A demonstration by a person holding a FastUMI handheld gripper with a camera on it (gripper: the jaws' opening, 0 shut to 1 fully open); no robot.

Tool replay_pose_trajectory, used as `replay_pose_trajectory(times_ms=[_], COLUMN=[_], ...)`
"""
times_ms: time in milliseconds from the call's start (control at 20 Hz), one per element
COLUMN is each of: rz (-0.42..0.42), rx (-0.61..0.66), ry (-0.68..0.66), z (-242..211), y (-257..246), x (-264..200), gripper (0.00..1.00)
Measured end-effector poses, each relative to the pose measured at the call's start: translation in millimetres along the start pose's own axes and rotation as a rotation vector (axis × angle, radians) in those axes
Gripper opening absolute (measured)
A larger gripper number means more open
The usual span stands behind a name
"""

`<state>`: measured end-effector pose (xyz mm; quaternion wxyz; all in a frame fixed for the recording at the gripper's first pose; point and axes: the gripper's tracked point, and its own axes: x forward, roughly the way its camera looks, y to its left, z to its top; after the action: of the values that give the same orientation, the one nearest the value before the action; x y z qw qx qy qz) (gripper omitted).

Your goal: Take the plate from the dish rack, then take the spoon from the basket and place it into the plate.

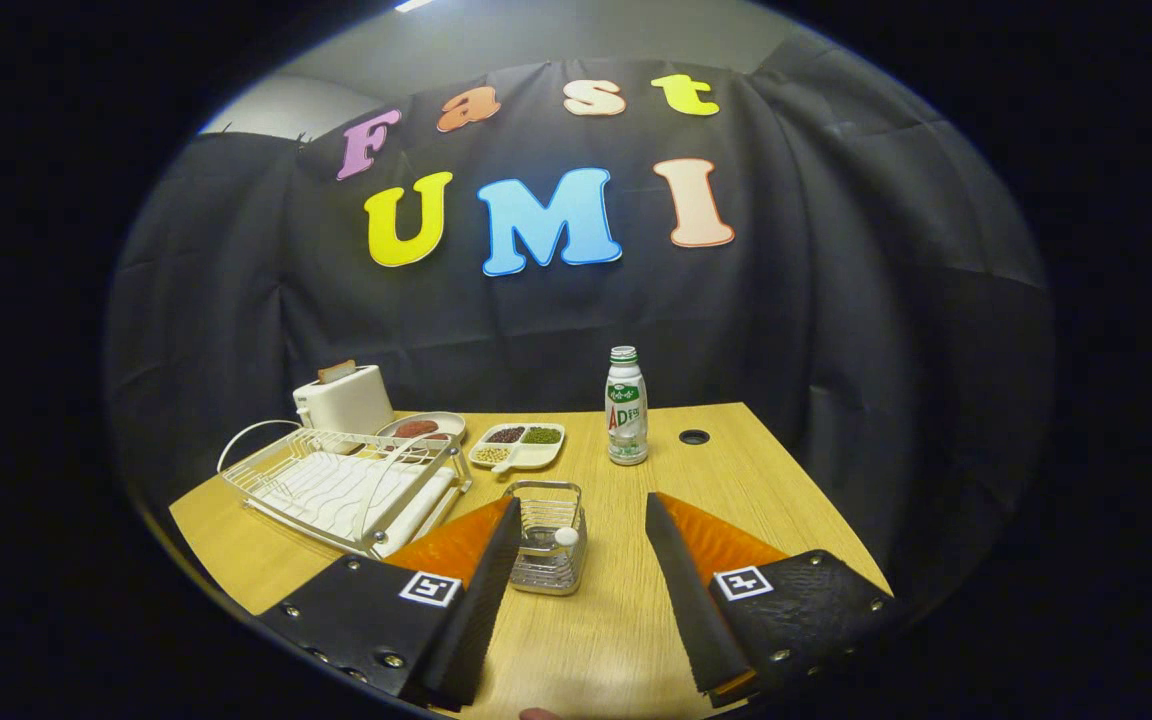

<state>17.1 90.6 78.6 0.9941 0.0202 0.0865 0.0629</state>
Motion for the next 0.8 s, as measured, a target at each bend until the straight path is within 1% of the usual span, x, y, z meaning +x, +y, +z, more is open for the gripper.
replay_pose_trajectory(times_ms=[200,250,300,350,400,450,500,550,700,750,800], rz=[-0.003,0.011,0.001,0.003,0.003,0.002,0.016,0.008,0.005,0.030,0.038], rx=[-0.035,-0.040,-0.046,-0.040,-0.031,-0.022,-0.020,-0.027,-0.013,-0.004,0.000], ry=[-0.055,-0.048,-0.047,-0.049,-0.044,-0.047,-0.048,-0.050,-0.026,-0.008,0.001], z=[-3,-10,-15,-14,-15,-17,-16,-13,-14,-18,-18], y=[4,8,6,5,5,4,7,6,7,12,14], x=[22,29,36,44,48,53,54,48,55,54,53], gripper=[0.76,0.71,0.68,0.63,0.55,0.50,0.23,0.19,0.18,0.07,0.07])
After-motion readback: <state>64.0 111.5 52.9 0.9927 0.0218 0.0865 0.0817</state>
